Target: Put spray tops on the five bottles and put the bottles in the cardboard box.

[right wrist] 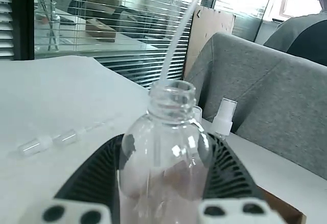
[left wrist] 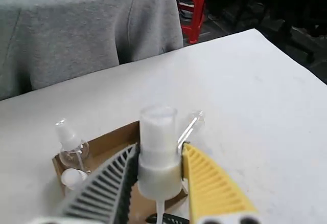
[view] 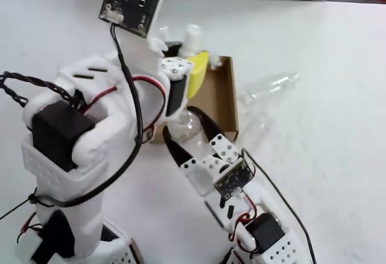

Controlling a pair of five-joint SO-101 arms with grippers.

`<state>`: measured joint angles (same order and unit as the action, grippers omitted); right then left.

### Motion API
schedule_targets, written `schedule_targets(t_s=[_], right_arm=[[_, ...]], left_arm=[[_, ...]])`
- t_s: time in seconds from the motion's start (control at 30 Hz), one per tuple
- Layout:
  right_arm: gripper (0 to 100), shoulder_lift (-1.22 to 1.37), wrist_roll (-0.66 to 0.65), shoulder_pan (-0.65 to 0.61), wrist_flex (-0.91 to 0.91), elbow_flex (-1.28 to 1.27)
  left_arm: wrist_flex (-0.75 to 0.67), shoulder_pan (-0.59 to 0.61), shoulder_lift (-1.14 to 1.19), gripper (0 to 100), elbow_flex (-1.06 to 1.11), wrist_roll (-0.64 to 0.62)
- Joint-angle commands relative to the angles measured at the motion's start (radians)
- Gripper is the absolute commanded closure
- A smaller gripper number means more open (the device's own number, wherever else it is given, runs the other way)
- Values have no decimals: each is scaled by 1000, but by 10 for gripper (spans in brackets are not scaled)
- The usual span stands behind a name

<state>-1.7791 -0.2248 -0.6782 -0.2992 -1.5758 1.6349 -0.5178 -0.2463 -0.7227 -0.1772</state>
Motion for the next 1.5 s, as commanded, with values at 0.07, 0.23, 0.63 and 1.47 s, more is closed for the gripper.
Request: schedule_targets(t_s=[0.07,0.23,0.63,1.47], right_arm=[[983,-10,8,7,16,6],[983,-10,8,8,16,6],[983,-10,8,8,16,6],[983,-8,8,7,16,6]], left_arm=[[5,-58,-38,980,-31,-95],[21,-53,-39,980,-29,-101],[-138,51,-165,983,235,-95],[-542,-76,-717,980,1073,-98]])
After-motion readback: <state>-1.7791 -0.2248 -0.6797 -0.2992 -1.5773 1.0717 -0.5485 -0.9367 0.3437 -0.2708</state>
